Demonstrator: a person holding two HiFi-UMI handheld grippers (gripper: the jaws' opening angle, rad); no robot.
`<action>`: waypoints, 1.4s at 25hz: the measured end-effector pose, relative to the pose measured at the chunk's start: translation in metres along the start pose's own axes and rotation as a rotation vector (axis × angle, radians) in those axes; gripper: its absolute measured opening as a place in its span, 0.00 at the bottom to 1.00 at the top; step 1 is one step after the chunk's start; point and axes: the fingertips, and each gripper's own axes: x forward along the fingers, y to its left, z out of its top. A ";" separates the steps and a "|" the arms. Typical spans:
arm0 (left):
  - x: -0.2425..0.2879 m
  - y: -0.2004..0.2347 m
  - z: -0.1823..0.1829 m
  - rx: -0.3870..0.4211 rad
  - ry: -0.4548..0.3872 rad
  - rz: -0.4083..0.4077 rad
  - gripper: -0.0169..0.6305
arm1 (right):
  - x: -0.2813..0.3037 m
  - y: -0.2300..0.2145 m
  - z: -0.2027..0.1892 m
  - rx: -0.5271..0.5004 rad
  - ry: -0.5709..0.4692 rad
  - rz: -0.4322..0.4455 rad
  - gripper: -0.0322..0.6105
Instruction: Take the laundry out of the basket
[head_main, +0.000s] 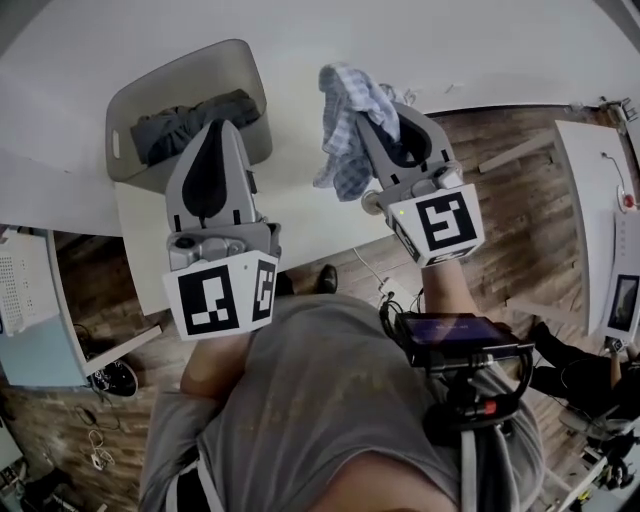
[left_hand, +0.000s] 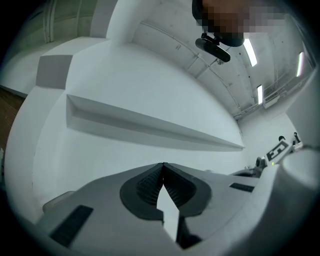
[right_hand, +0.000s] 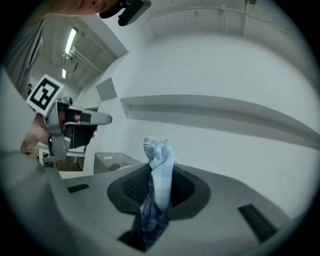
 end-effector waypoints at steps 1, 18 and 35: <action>-0.001 -0.001 0.000 0.005 0.002 0.002 0.04 | 0.003 0.004 -0.015 0.016 0.009 0.005 0.18; -0.008 0.018 -0.012 0.078 0.065 0.067 0.04 | 0.051 0.063 -0.189 0.152 0.256 0.121 0.27; -0.009 0.020 -0.010 0.078 0.054 0.082 0.04 | 0.052 0.070 -0.098 0.112 0.123 0.203 0.17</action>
